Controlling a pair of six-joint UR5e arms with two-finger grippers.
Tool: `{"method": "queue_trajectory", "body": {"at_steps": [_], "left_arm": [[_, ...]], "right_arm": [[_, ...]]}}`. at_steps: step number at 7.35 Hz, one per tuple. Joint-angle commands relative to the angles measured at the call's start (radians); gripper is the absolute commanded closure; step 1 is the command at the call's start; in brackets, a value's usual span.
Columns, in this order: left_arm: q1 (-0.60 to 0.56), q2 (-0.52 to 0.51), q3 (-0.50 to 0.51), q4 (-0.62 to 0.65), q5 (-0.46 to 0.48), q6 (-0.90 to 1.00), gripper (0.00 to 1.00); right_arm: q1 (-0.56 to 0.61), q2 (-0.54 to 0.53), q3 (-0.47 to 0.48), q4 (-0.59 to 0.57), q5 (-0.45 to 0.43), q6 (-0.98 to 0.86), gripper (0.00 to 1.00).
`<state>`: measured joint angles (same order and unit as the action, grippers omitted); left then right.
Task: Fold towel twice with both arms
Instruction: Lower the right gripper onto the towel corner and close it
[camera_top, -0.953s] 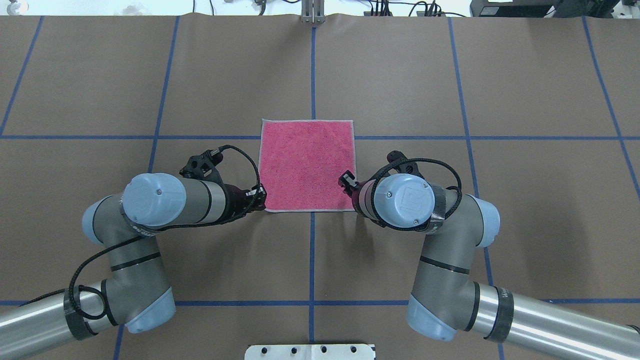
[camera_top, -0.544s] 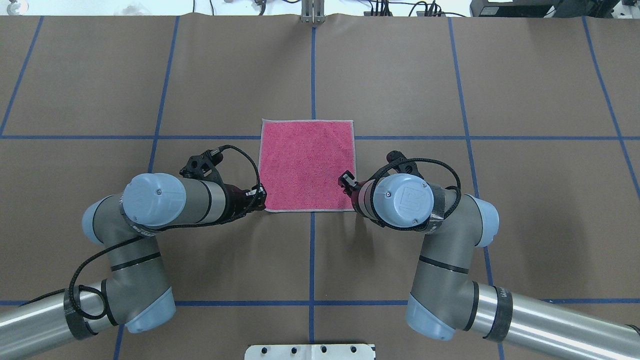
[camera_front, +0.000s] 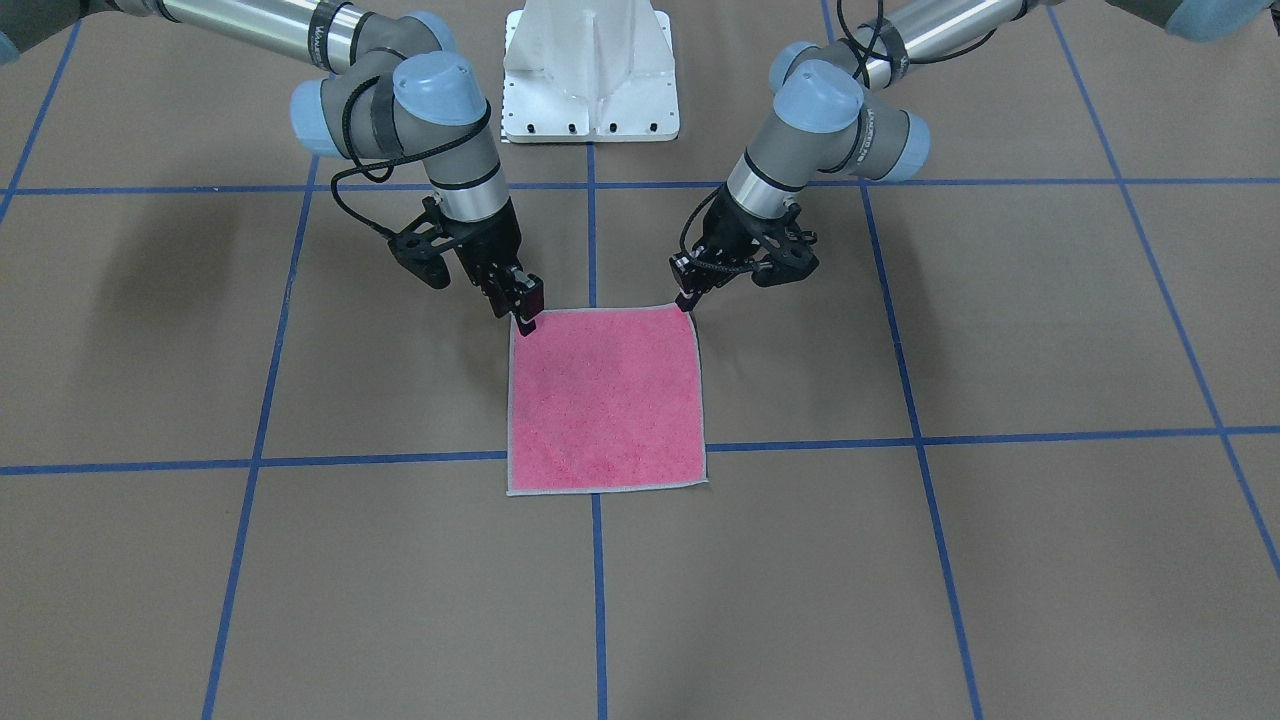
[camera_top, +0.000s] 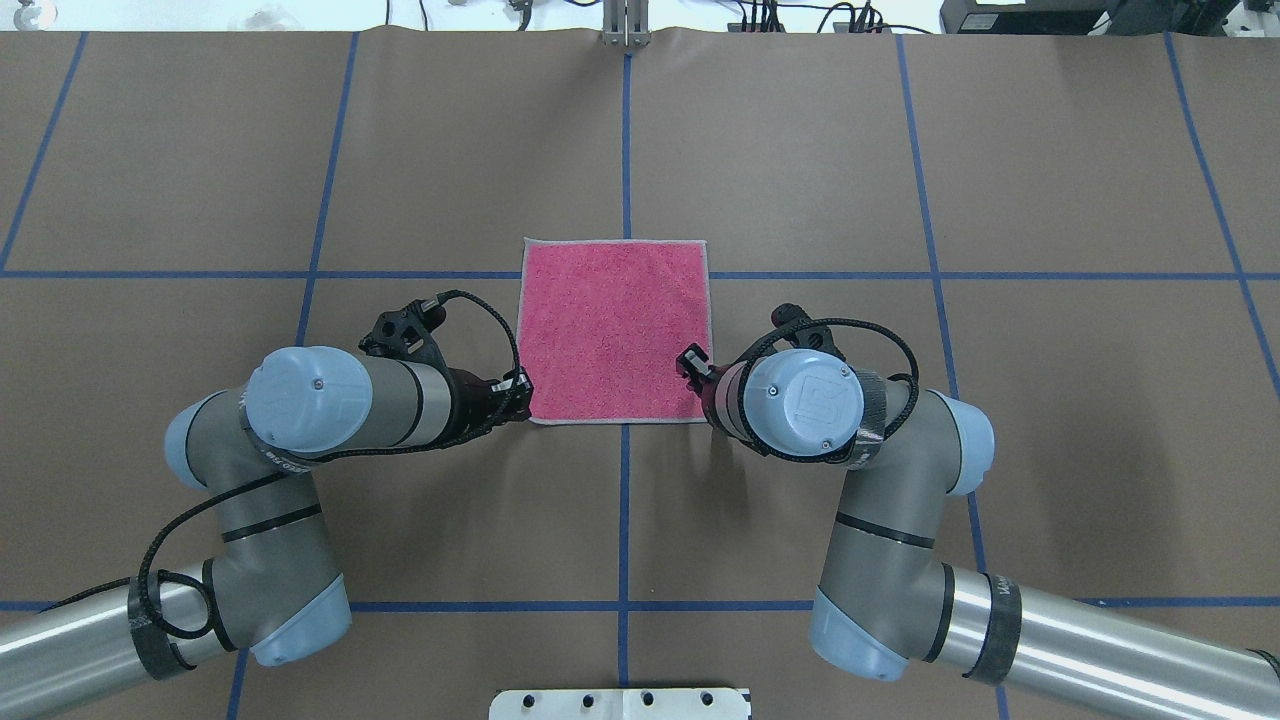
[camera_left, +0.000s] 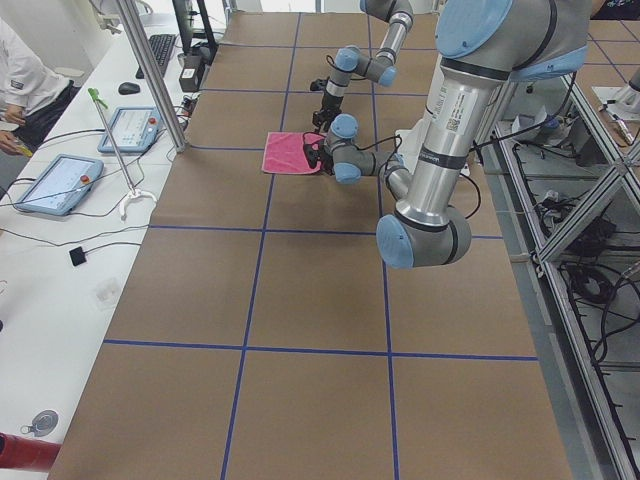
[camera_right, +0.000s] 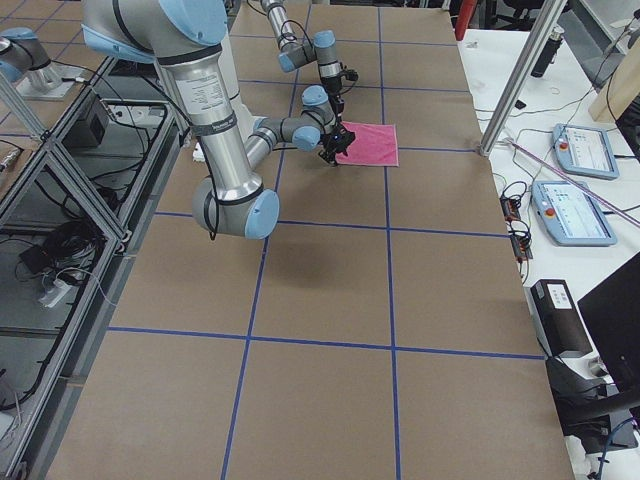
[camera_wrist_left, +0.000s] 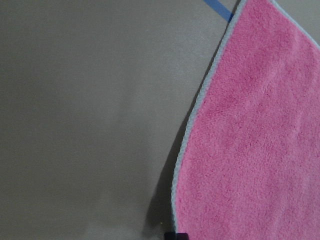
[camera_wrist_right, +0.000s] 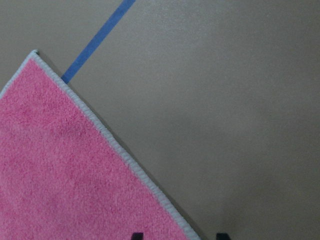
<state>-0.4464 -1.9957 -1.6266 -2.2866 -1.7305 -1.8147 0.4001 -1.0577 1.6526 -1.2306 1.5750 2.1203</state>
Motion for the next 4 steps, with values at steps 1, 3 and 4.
{"method": "queue_trajectory", "body": {"at_steps": [1, 3, 4], "left_arm": [[0.0, 0.0, 0.001, -0.001, 0.0, 0.0, 1.0], [0.0, 0.001, 0.001, -0.001, 0.0, 0.0, 1.0], [0.0, 0.0, 0.001, -0.001, 0.0, 0.0, 1.0]], "right_arm": [[-0.001, 0.004, -0.004, -0.001, -0.001, 0.001, 0.47], [-0.001, 0.005, -0.004, 0.0, -0.001, 0.004, 0.52], [-0.001, 0.005, -0.004, 0.0, -0.001, 0.007, 0.56]]}}
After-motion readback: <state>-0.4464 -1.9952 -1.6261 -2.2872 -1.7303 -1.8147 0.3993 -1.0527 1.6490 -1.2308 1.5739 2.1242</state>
